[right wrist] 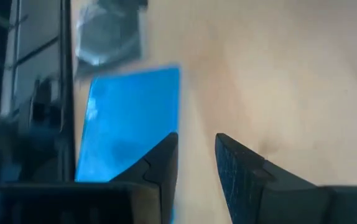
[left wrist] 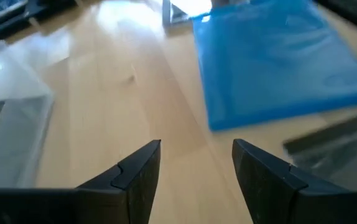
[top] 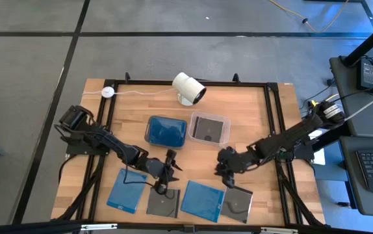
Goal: Pick & place jewel cases by type
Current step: Put the right black cd case into the transparent bin
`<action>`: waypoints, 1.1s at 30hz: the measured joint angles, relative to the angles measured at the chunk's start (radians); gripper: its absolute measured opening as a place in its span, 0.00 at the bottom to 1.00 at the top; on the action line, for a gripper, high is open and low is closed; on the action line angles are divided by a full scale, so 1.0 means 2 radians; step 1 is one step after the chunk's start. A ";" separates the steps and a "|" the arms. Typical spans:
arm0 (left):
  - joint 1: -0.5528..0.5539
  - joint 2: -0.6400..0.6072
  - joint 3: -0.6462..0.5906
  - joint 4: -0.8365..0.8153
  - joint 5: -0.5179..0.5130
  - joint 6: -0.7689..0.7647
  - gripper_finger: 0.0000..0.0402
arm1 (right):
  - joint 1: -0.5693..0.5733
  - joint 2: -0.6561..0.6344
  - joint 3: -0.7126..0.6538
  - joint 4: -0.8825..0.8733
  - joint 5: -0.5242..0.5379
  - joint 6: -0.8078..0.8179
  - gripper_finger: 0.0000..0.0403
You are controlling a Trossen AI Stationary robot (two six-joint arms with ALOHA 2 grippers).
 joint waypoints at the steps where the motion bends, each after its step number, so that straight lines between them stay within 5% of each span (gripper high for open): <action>1: 0.003 0.005 0.000 0.014 0.006 0.004 0.49 | 0.009 -0.003 -0.005 0.000 -0.011 0.006 0.28; 5: 0.015 0.018 0.001 0.054 0.021 0.032 0.49 | 0.054 -0.011 -0.012 -0.005 -0.025 -0.009 0.28; 12: 0.033 0.020 0.001 0.072 0.021 0.060 0.48 | 0.110 -0.008 -0.012 -0.092 -0.040 -0.171 0.28; 33: 0.052 0.020 0.000 0.073 0.021 0.056 0.48 | 0.119 0.074 -0.012 -0.105 -0.039 -0.253 0.28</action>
